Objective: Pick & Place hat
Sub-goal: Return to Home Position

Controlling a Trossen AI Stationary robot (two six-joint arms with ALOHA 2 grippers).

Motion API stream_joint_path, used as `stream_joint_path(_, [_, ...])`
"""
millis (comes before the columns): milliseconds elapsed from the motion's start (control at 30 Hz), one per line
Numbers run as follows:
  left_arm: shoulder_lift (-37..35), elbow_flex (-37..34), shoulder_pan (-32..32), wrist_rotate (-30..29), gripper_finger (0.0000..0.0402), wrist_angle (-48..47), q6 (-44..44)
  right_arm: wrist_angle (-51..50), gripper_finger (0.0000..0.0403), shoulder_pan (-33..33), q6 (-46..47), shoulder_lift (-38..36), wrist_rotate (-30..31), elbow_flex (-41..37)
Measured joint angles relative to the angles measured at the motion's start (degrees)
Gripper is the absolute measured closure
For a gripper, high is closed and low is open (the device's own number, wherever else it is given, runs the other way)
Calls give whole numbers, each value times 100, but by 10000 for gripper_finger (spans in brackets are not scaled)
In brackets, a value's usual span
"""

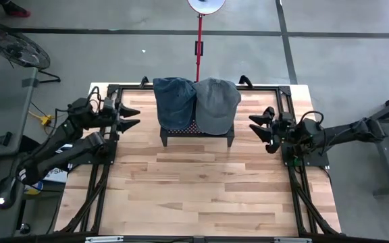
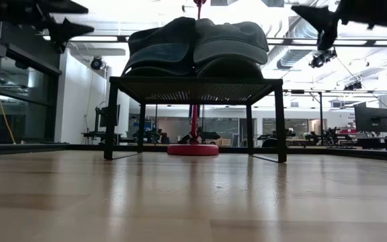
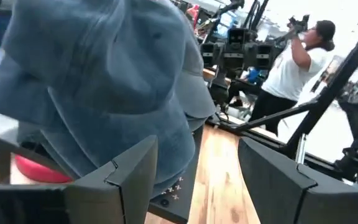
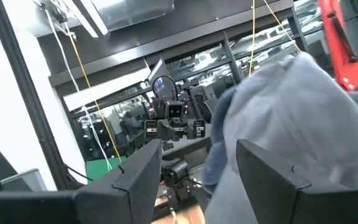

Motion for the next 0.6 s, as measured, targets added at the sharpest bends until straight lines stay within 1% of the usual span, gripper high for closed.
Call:
stream_joint_path(167, [-41,-516,-2,262,181,690,-297,63,203,-293,181,-516,-239,-523])
stream_joint_path(333, [-39,-739,-2,-175,181,932,-359,16,203,-600,407,-935,-529,-931])
stream_joint_path(400, [-41,-820,1,-198,181,918,-359,-67,203,-709,576,-1068,-619,-1063])
stream_joint_path(467, [-71,-916,-1,-129,181,904,-361,-398,203,-812,904,-1212,-633,-1160])
stream_joint_path(533, [-124,-1017,-2,-60,181,887,-404,-1010,203,-887,1192,-1322,-717,-1158])
stream_joint_path(600, [-227,-1123,-2,-60,181,918,-450,-1292,203,-930,1316,-1411,-828,-1158])
